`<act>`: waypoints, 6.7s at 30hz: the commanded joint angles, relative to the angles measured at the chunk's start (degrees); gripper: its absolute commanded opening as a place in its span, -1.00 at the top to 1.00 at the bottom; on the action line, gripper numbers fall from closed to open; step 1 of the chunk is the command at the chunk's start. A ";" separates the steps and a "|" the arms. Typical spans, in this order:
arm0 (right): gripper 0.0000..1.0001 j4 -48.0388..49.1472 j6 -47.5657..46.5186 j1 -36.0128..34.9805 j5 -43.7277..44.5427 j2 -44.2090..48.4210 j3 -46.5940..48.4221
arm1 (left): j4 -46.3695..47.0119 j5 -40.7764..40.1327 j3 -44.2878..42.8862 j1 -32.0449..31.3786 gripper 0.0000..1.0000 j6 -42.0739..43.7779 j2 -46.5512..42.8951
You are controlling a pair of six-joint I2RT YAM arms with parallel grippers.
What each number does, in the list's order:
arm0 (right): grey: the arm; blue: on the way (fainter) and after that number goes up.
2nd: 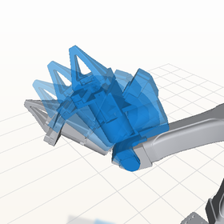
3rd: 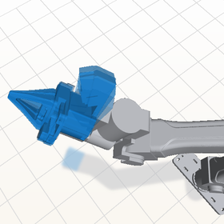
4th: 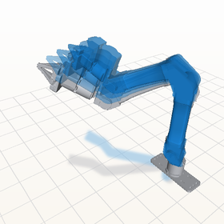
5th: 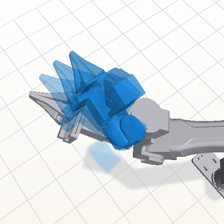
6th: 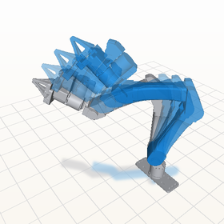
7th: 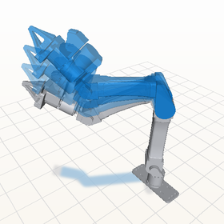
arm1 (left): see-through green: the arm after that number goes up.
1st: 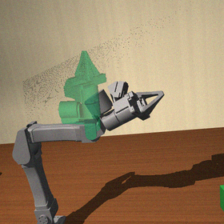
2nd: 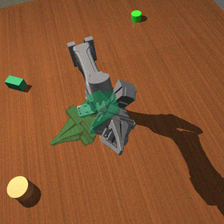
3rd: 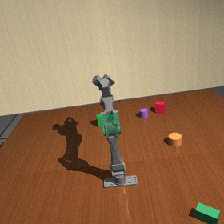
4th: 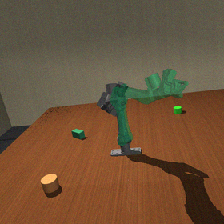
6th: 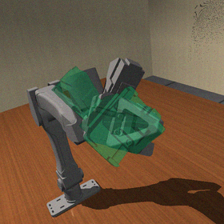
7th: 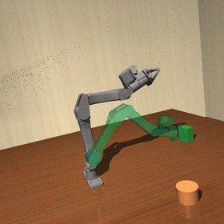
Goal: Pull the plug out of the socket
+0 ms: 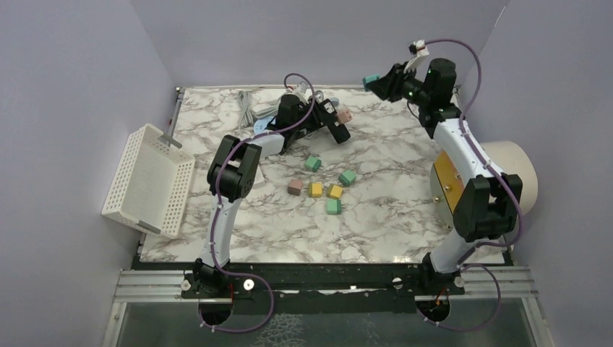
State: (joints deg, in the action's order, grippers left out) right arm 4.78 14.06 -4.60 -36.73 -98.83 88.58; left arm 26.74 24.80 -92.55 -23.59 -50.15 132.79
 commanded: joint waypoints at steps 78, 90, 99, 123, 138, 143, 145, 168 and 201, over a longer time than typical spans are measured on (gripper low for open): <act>-1.00 2.34 8.95 -3.99 14.84 17.19 -48.52 | 9.29 -4.47 5.90 -11.12 1.00 25.97 6.54; -1.00 6.45 8.49 -4.01 12.80 19.26 -49.76 | 10.65 -2.40 14.76 -8.33 1.00 25.43 -6.00; -1.00 17.32 6.99 -3.97 4.40 20.40 -48.19 | 10.61 4.22 22.44 -2.44 1.00 27.59 -13.46; -0.43 15.43 -4.89 -11.85 4.34 -5.46 -24.12 | 10.78 6.40 19.83 -1.19 1.00 26.82 -14.85; 0.31 15.63 -4.33 -13.95 7.34 -10.81 -24.50 | 11.02 8.61 18.55 -0.24 1.00 26.36 -14.89; 0.99 11.89 -5.30 -13.96 7.57 -13.48 -19.75 | 11.13 9.83 19.06 0.49 1.00 26.42 -15.59; 0.99 11.81 -5.47 -14.00 8.17 -13.40 -19.15 | 11.06 9.90 19.39 0.98 1.00 26.55 -16.38; 0.99 8.81 -5.28 -14.58 10.00 -5.84 -19.22 | 10.81 -1.91 23.02 7.42 1.00 31.49 -19.32; 0.99 0.08 -17.11 -24.23 21.94 -0.49 -18.28 | 6.22 -6.40 21.62 8.94 1.00 35.74 -20.59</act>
State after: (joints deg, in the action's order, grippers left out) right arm 11.33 7.60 -16.43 -27.00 -101.16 66.22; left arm 29.85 22.15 -69.91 -14.61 -16.58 114.87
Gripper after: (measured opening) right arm 0.354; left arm 0.368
